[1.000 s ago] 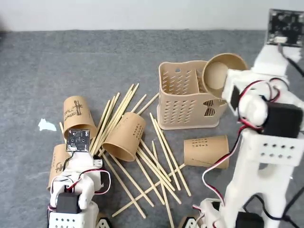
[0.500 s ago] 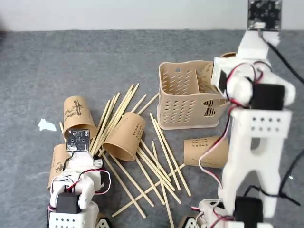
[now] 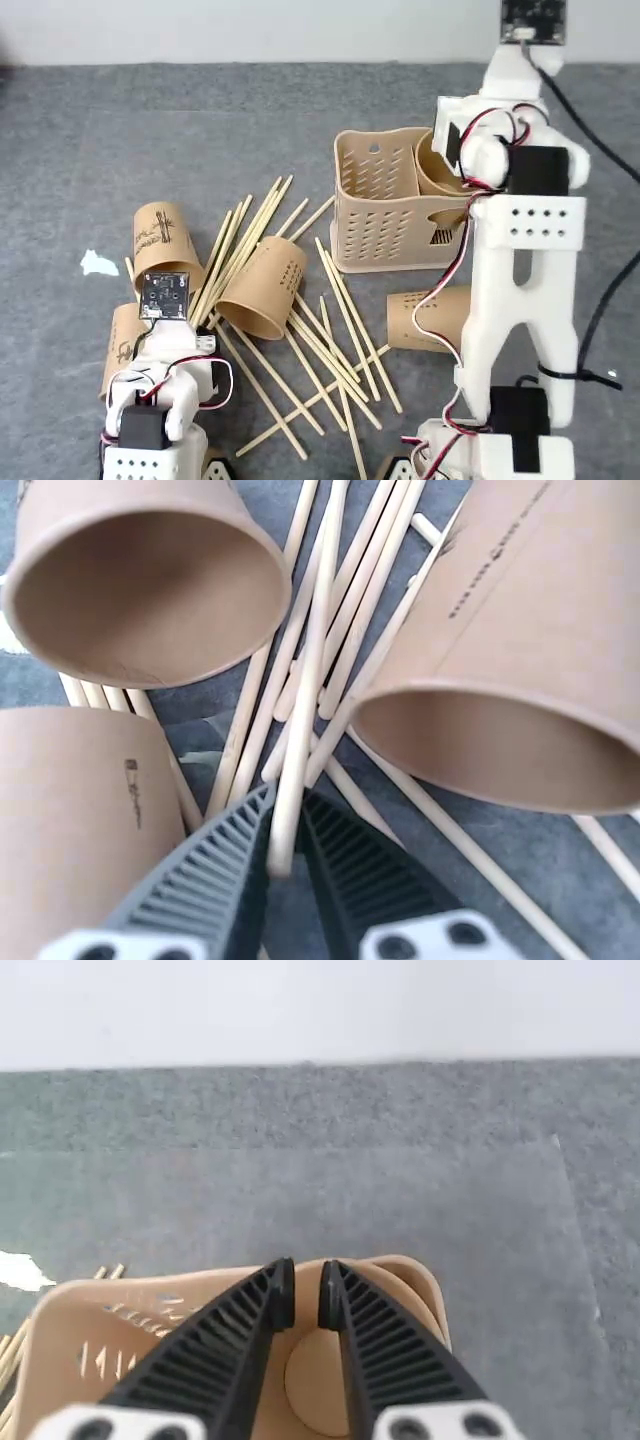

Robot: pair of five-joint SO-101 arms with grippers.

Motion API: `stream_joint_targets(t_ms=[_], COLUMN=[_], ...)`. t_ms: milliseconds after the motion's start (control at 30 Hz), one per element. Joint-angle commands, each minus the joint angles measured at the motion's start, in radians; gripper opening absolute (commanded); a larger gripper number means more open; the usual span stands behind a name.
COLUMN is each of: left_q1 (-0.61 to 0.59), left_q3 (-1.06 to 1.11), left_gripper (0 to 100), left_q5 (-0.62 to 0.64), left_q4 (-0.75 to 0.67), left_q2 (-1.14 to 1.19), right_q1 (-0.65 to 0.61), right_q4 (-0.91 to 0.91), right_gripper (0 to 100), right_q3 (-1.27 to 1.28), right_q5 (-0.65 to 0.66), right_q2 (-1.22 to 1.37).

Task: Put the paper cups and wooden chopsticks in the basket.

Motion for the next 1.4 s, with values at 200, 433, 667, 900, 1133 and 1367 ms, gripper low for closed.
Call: stream_joint_targets(t_ms=[200,433,667,900,1133,1367], left_q1=[-0.002,-0.002,-0.002,-0.002,-0.002,-0.002], left_q3=[-0.008,-0.008,-0.008,-0.008,-0.008,-0.008], left_gripper=[1,1,1,1,1,1], left_q5=[0.002,0.002,0.002,0.002,0.002,0.002], left_q4=[0.003,0.003,0.003,0.003,0.003,0.003], left_q2=[-0.015,-0.015,-0.015,-0.015,-0.015,-0.015], right_q1=[-0.165,-0.461,-0.636,-0.671,-0.697,-0.823], right_q4=[0.295,0.579,0.578,0.447,0.117,-0.090], right_gripper=[6.1,5.9,5.8,5.8,6.2,6.2], right_q3=[-0.048,-0.040,0.144,0.488,0.872,1.079], right_q5=[0.011,0.011,0.006,0.003,0.011,0.011], right_q2=[-0.160,-0.173,-0.243,-0.453,-0.688,-0.730])
